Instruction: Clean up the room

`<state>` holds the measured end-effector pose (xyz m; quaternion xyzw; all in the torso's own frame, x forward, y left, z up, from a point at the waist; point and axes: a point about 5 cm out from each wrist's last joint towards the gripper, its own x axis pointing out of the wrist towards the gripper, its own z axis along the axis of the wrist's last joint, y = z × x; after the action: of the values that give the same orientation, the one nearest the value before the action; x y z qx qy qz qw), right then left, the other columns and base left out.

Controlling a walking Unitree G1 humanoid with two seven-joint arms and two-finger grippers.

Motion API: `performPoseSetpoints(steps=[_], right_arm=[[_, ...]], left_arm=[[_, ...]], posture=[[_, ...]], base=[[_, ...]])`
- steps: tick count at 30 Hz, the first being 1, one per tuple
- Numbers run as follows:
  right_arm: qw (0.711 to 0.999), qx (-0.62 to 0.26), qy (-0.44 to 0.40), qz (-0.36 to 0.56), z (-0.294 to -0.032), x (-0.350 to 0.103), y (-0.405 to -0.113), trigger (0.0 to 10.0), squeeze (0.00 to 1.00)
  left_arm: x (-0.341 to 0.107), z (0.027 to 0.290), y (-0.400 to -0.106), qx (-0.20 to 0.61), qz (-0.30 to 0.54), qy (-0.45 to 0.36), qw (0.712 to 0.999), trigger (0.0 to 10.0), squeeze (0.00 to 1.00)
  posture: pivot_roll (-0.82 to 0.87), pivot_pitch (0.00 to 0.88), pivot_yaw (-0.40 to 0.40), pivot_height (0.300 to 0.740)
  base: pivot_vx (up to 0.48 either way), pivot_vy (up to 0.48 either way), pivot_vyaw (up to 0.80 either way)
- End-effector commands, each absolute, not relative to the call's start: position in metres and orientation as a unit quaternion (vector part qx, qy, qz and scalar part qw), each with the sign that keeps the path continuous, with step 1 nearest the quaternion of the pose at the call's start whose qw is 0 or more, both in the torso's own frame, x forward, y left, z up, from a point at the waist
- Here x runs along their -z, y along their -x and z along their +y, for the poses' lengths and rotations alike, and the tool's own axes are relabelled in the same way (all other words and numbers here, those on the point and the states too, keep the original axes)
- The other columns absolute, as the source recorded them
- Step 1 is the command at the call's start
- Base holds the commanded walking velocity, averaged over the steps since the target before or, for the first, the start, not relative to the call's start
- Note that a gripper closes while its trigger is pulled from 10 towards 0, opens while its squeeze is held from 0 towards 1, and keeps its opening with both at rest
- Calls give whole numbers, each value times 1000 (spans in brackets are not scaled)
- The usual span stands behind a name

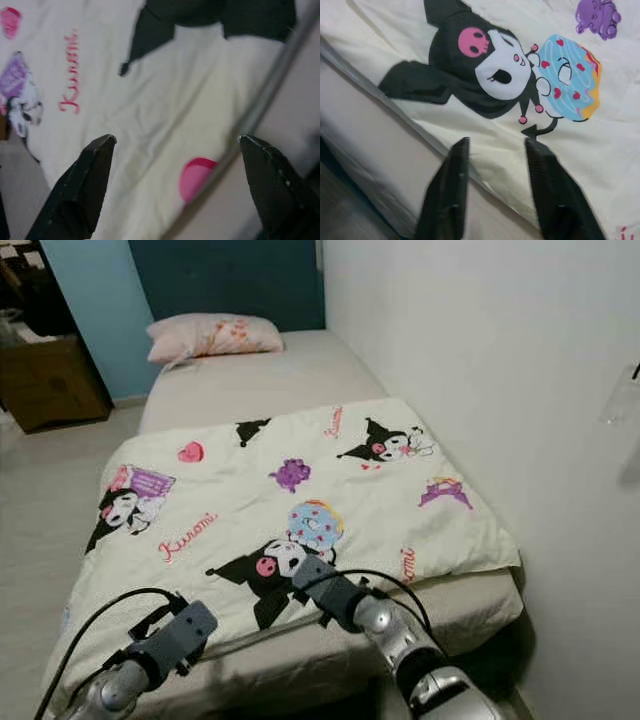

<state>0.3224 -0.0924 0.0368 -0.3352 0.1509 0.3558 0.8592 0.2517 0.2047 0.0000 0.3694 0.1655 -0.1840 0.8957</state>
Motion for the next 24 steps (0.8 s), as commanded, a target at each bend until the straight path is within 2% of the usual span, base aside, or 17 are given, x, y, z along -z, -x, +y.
performPoseSetpoints(steps=[1,4,5,7,8,13,14,15,16,17,19,24], right_arm=[[848,-367,349,153,-91,-35,-321,10000,1000],[842,-366,368,151,-92,-37,-324,10000,1000],[824,-366,407,149,-93,-41,-329,10000,98],[824,-366,407,149,-93,-41,-329,10000,98],[818,-366,418,148,-94,-43,-331,10000,0],[804,-371,442,140,-93,-49,-336,10000,0],[806,-371,443,132,-92,-51,-337,10000,0],[820,-361,423,135,-91,-53,-339,10000,0],[820,-361,423,135,-91,-53,-339,10000,0],[835,-354,398,138,-90,-55,-340,10000,0],[844,-351,383,137,-89,-56,-341,10000,0],[833,-368,391,132,-85,-51,-335,10000,0]], left_arm=[[1,211,-250,193,174,-386,885,10000,1000],[1,213,-251,197,176,-397,879,10000,1000],[-1,221,-255,192,182,-421,868,10000,725],[-1,221,-255,192,182,-421,868,10000,725],[-2,224,-257,189,184,-428,864,10000,0],[-12,238,-268,164,181,-454,857,10000,0],[-14,240,-270,153,183,-446,863,10000,0],[-16,241,-272,140,186,-422,876,10000,0],[-16,241,-272,140,186,-422,876,10000,0],[-17,241,-273,133,187,-406,884,10000,0],[-17,240,-274,132,186,-403,886,10000,0],[-10,235,-269,151,191,-420,874,10000,0]], posture=[[-20,132,-32,600],[-16,159,-39,600],[-9,202,-45,600],[-9,202,-45,600],[-9,208,-44,600],[-7,240,-39,600],[-4,239,-35,600],[-5,236,-33,600],[-5,236,-33,600],[-5,234,-33,600],[-5,232,-34,600],[-5,224,-34,600]], base=[[0,0,0],[0,0,0],[0,0,0],[0,0,0],[0,0,0],[0,0,0],[0,0,0],[0,0,0],[0,0,0],[0,0,0],[0,0,0],[0,0,0]])
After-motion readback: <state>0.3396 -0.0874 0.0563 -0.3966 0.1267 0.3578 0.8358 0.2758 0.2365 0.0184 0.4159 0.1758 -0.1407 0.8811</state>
